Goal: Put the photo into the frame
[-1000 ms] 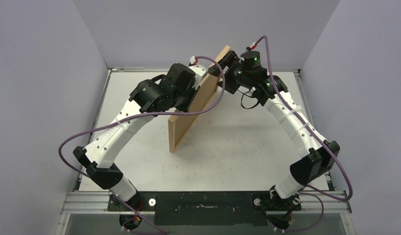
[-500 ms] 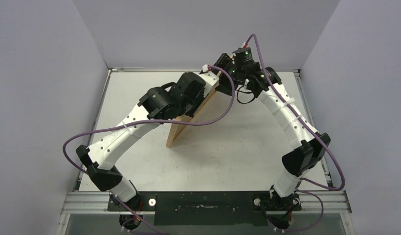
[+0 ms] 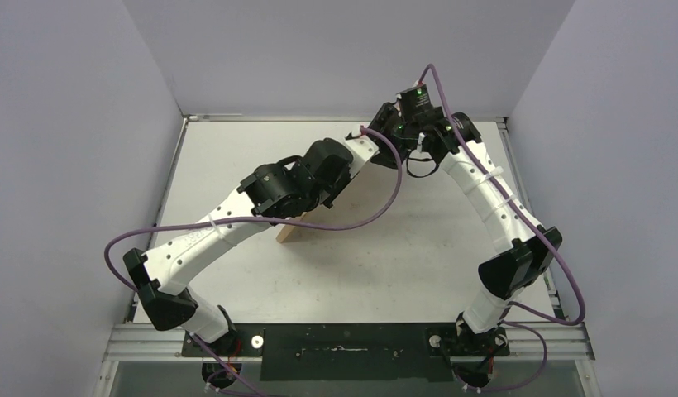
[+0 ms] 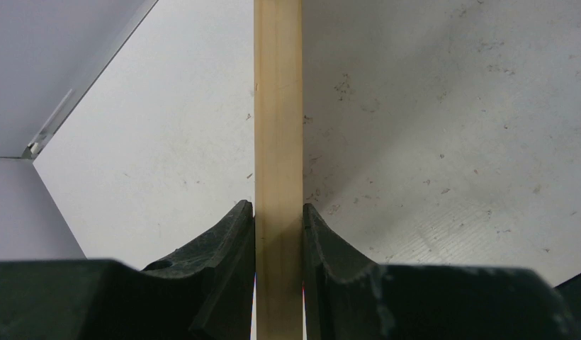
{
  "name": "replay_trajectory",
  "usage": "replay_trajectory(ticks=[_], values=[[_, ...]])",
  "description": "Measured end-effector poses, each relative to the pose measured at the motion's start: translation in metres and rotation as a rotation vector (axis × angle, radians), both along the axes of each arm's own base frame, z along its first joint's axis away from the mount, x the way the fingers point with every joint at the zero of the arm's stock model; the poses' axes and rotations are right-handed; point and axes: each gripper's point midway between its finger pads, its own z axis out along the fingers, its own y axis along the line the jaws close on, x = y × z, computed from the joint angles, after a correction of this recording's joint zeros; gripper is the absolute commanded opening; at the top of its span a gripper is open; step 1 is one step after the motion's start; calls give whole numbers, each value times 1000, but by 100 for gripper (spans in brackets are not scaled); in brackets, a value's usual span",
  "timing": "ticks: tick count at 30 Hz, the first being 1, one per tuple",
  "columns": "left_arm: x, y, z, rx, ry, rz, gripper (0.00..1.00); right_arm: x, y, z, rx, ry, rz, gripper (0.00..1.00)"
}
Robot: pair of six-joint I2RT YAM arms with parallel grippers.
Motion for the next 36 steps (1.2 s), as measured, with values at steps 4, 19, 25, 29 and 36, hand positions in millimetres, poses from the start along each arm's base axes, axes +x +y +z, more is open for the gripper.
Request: replay_trajectory(ticks=[4,19,25,29,36], values=[[-2,-1,-1,-6,-8,-11,0,-1,-2,-1,-11,4,2,54],[-6,-8,-5,-17,-19,-21,25,10,-4,-3,-13,-13,-49,8],[-11,-15,-8,-84,11,-17,71,15,-8,-11,-12,-14,-75,0],[-23,-22,-1,-164,47,-60,82,18,-19,-26,-36,11,-96,0],[-49,-20,62,-457,-10,-161,89,21,-45,-53,-27,11,-72,0]])
